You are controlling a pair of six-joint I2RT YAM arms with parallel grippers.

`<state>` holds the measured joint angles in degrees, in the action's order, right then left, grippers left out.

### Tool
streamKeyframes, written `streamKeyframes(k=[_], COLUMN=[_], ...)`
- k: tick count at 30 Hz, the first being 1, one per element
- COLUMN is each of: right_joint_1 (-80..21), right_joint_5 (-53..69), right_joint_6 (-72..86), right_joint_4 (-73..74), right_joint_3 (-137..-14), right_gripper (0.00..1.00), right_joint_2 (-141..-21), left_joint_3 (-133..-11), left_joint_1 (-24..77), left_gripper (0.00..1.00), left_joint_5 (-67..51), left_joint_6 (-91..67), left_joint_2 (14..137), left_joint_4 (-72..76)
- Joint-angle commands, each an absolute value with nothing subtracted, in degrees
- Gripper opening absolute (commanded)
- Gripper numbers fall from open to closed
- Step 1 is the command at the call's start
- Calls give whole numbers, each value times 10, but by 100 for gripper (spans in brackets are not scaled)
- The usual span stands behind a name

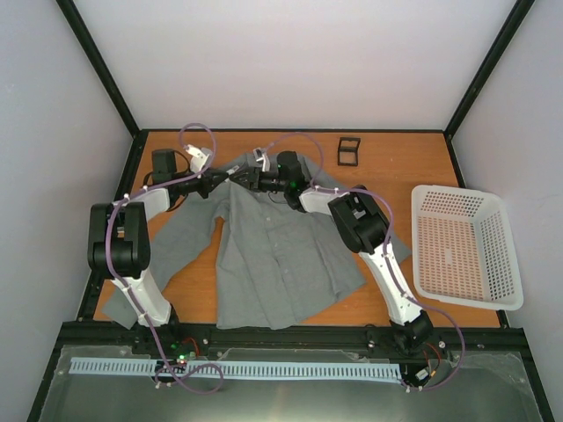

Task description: Pin the brooch onto the clothing

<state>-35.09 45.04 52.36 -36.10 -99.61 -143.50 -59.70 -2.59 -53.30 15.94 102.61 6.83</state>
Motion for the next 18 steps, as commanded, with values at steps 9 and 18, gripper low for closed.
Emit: streamKeyframes(k=[9,18], right_joint_1=[-326,-322], right_joint_5=[335,388], right_joint_6=[502,473], right_joint_4=[-326,-367], right_joint_3=[-937,-909], right_gripper=[42,49], right_joint_2=[-1389,-1363], left_joint_3=[-589,-597], left_joint_1=[-21,-21], left_gripper=[1,1], left_joint_5=[-564,-559], left_joint_6=[155,171], left_joint_2=[994,1002], left_joint_4=[78,60])
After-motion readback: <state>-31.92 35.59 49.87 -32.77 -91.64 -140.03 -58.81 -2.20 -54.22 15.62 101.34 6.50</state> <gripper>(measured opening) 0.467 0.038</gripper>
